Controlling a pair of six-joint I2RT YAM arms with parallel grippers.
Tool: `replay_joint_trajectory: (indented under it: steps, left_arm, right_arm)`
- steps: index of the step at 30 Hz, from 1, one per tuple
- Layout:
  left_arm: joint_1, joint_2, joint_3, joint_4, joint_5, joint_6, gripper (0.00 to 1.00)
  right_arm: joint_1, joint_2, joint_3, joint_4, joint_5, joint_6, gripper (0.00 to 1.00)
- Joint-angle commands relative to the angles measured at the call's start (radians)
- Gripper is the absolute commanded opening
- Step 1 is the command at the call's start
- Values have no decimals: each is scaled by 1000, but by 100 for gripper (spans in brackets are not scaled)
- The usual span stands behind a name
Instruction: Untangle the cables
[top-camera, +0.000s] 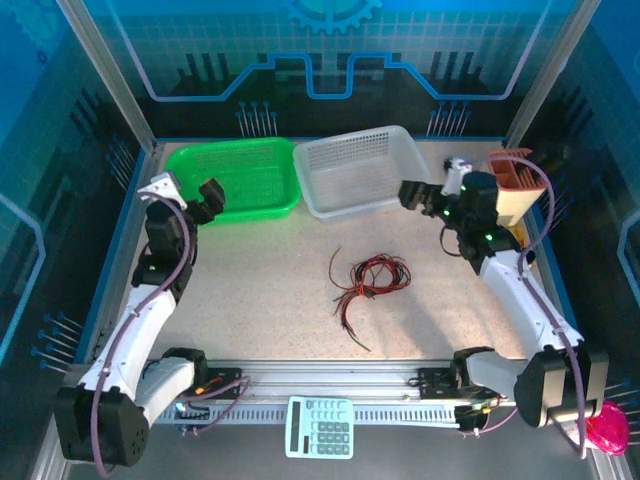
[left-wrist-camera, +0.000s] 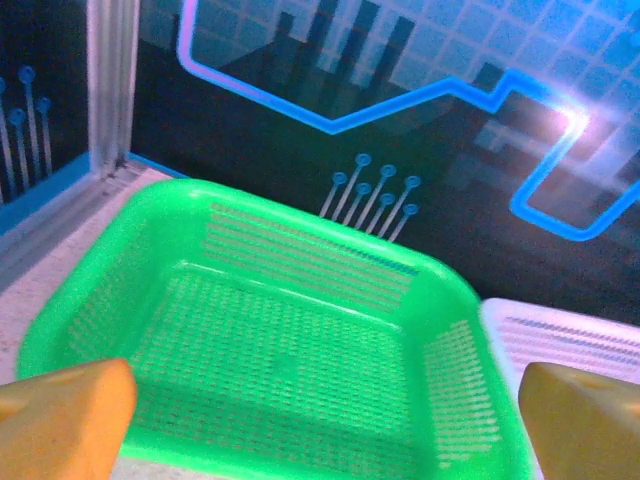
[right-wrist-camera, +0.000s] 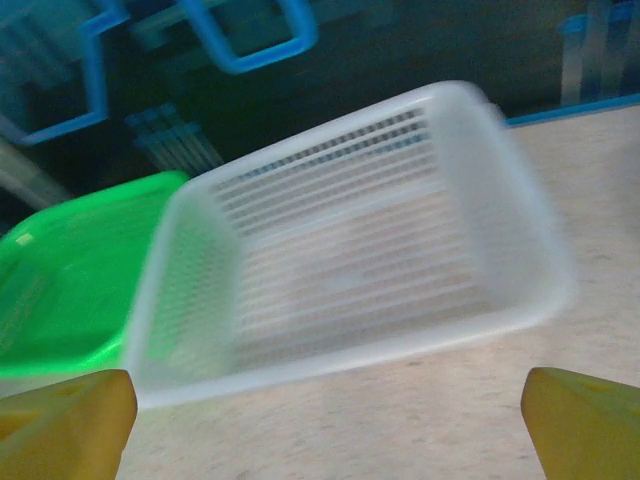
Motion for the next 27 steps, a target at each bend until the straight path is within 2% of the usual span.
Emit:
replay_joint_trajectory:
  steps: [1,4,8,16,20,24,27]
  left_arm:
    - [0,27,100,-304,110,-129,99]
    - [-5,34,131,-368,177,-187,99]
    - [-21,4,99,-379,240,-239,99]
    - [-37,-25,9,-355,211,-292,99]
    - [-43,7,-12,-317,222,-315,99]
    - [-54,72,-8,-288,244,-331,99]
    - [-65,128,-9,-234,242,-333,99]
  right_arm:
    - [150,72,152,-221,44,-82,100]
    - [267,170,271,-328,120,-82,100]
    - [415,275,317,-342,130,0,96]
    - [647,544,337,-221,182,227,84]
    - [668,683,395,-194,220,299,76]
    - [631,742,428,-140,263,350,66]
    - [588,785,466,-95,251,374,61]
